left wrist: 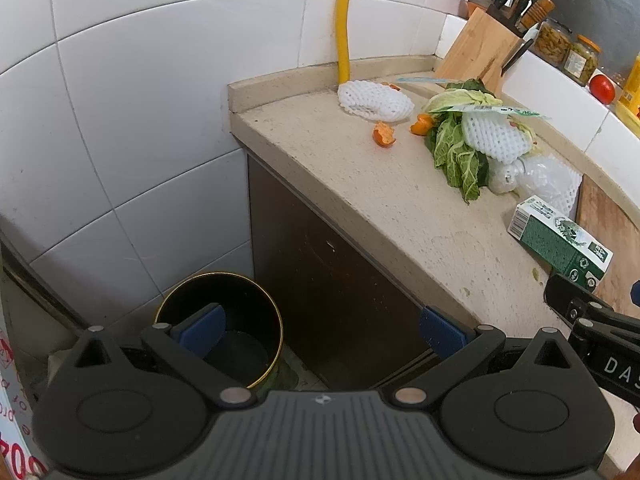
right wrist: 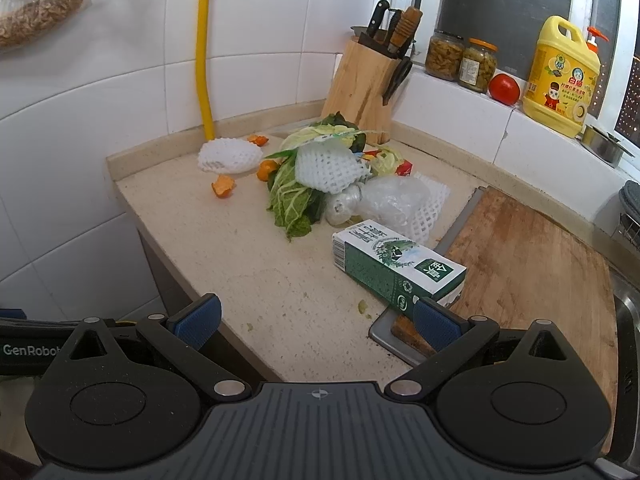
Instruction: Collect trash
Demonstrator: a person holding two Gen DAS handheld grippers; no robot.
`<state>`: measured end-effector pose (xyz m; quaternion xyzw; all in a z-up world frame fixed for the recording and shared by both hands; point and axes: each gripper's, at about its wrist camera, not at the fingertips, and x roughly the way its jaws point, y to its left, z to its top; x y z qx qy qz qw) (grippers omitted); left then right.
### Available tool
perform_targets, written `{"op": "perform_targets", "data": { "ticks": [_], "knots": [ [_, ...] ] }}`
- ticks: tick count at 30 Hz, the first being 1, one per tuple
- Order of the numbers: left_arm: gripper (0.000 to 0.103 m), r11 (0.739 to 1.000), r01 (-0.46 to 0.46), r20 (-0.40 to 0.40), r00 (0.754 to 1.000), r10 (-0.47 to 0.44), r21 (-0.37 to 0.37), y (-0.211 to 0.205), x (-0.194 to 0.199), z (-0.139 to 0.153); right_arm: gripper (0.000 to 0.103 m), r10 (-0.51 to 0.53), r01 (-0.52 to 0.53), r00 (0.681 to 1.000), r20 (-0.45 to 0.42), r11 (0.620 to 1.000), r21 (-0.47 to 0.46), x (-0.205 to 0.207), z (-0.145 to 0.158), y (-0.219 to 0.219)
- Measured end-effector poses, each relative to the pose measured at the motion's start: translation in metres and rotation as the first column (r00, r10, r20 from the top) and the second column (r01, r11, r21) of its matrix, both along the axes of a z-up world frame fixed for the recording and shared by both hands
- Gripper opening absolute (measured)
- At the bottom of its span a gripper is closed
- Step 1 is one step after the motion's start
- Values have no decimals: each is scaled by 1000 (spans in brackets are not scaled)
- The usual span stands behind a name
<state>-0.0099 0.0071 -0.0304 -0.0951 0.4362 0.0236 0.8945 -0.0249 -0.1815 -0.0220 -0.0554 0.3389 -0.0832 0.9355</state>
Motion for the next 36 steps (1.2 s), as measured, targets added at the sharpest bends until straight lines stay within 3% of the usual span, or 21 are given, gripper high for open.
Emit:
{"op": "perform_targets", "data": {
  "ticks": [36],
  "knots": [
    [100, 994, 87, 6, 996, -87, 63, -49, 33, 3, 103, -58, 58, 998, -12, 998, 23, 14, -4, -39]
  ]
}}
